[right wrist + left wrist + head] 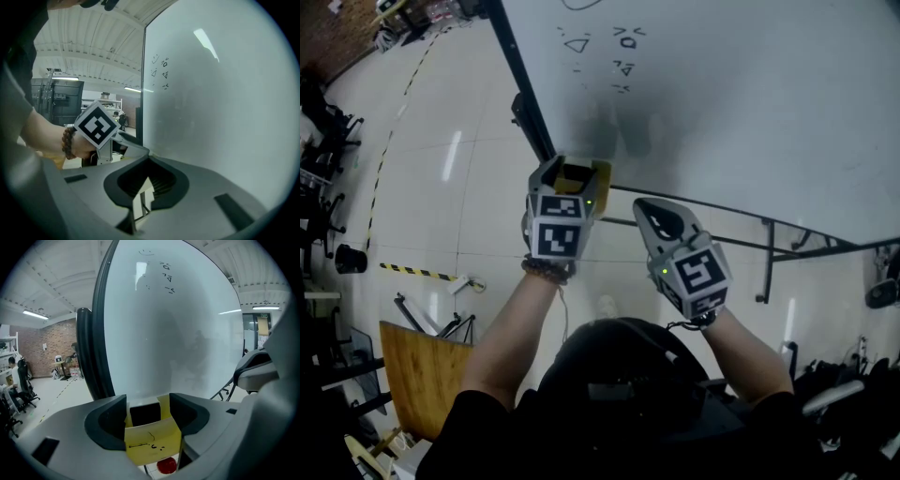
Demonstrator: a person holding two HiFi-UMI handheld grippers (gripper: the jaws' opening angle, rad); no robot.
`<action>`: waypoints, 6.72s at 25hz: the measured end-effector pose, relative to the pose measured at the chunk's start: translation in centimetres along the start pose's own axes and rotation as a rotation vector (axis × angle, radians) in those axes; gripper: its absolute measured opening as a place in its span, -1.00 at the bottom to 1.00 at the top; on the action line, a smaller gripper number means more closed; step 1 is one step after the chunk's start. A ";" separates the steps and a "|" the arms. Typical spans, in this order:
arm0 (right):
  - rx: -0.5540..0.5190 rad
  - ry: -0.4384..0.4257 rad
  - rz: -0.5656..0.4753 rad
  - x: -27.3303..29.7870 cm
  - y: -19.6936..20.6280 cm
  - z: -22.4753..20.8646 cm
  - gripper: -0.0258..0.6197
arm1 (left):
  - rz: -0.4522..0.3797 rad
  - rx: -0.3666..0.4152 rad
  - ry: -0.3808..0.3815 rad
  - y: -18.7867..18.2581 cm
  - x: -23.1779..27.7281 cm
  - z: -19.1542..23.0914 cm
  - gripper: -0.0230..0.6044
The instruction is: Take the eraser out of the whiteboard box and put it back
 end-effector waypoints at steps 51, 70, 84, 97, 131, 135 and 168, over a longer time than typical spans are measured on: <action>0.003 0.011 -0.030 -0.9 -0.4 -0.3 -0.84 | 0.008 0.027 -0.074 -1.9 -0.5 -0.2 -0.11; -0.041 -0.051 -0.063 -5.4 -1.0 0.6 -0.84 | -0.158 -0.009 -0.192 -4.3 -6.8 -1.8 -0.11; -0.061 -0.109 -0.098 -10.7 0.2 1.8 -0.84 | -0.192 -0.005 -0.265 -3.3 -12.1 -6.1 -0.11; -0.082 -0.160 -0.104 -16.7 2.2 4.4 -0.84 | -0.203 -0.021 -0.300 -0.5 -18.4 -11.3 -0.11; -0.078 -0.004 -0.157 -20.2 1.2 19.4 -0.84 | -0.255 0.008 -0.088 6.6 -32.1 -10.5 -0.11; -0.083 0.023 -0.166 -20.9 1.3 19.8 -0.84 | -0.259 0.013 -0.071 7.1 -32.9 -10.7 -0.11; -0.104 -0.025 -0.183 -26.1 2.4 17.5 -0.84 | -0.281 0.063 -0.158 7.1 -33.9 -15.7 -0.11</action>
Point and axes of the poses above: the fingertips, and each gripper's own axes: x forward along the fingers, z to its left, y out of its underside, the point moved 6 cm from there along -x, backward along the fingers, and after that the axes turned 4 degrees about -y, right-handed, at the moved point
